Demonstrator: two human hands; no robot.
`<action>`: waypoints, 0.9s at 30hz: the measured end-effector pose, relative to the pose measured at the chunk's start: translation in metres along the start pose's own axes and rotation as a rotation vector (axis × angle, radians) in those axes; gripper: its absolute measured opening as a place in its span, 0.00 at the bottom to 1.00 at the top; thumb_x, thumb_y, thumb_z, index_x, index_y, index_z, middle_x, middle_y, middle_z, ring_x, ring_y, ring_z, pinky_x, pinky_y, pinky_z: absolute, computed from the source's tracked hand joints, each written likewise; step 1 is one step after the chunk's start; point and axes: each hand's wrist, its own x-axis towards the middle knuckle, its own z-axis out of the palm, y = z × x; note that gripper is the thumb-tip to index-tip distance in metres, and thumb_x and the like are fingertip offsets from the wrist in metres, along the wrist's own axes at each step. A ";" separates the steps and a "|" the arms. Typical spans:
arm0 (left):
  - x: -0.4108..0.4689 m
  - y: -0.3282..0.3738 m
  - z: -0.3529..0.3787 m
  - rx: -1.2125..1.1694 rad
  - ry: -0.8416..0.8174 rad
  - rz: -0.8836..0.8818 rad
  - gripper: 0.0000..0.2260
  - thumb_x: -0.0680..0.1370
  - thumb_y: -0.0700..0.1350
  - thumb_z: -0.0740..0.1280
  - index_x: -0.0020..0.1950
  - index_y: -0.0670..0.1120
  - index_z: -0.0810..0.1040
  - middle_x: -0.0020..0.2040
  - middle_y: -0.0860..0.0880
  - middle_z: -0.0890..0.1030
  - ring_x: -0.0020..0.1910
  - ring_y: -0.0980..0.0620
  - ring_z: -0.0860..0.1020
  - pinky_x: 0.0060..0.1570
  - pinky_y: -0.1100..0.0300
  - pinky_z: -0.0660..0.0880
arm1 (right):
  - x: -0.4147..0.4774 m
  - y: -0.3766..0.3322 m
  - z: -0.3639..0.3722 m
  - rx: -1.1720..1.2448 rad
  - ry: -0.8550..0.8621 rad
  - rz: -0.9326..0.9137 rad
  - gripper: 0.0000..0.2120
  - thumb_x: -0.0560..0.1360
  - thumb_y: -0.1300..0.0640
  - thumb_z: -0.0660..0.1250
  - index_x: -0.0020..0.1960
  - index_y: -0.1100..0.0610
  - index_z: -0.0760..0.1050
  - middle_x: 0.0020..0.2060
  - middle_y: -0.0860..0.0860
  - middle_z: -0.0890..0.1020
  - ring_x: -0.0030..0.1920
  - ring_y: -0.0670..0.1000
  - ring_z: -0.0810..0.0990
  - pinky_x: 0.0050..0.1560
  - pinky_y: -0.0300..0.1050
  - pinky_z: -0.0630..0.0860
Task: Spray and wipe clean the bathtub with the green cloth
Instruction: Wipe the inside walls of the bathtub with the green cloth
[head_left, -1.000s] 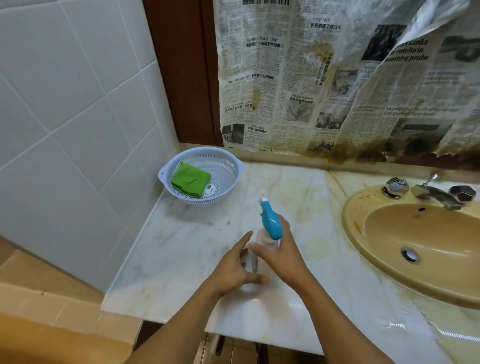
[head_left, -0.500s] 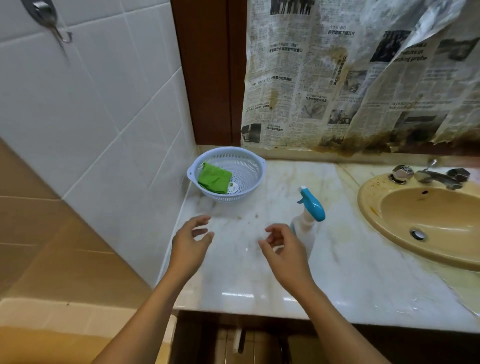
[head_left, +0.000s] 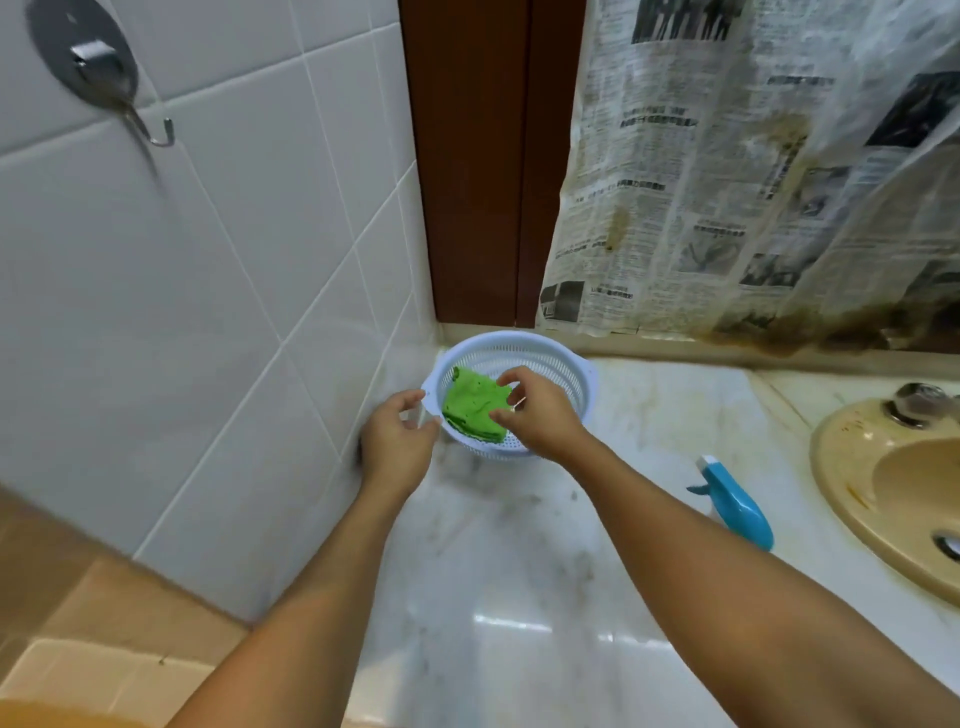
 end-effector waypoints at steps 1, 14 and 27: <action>0.011 -0.002 0.006 0.010 0.006 0.004 0.18 0.76 0.42 0.75 0.66 0.49 0.81 0.58 0.47 0.85 0.54 0.48 0.83 0.55 0.53 0.80 | 0.018 -0.001 0.005 -0.052 -0.035 -0.007 0.24 0.74 0.54 0.76 0.67 0.53 0.74 0.53 0.54 0.80 0.50 0.52 0.77 0.53 0.46 0.74; 0.048 -0.047 0.048 0.105 0.036 0.070 0.25 0.74 0.33 0.75 0.71 0.41 0.77 0.69 0.46 0.79 0.65 0.45 0.79 0.64 0.54 0.75 | 0.108 0.026 0.077 -0.526 -0.260 -0.137 0.39 0.73 0.53 0.74 0.78 0.45 0.59 0.67 0.53 0.69 0.62 0.59 0.71 0.59 0.57 0.76; 0.045 -0.039 0.047 0.027 0.039 0.101 0.25 0.74 0.32 0.76 0.69 0.44 0.79 0.70 0.51 0.78 0.61 0.49 0.80 0.50 0.77 0.72 | 0.100 0.032 0.059 -0.052 -0.011 0.088 0.15 0.76 0.67 0.65 0.55 0.56 0.85 0.50 0.54 0.86 0.52 0.56 0.81 0.53 0.48 0.77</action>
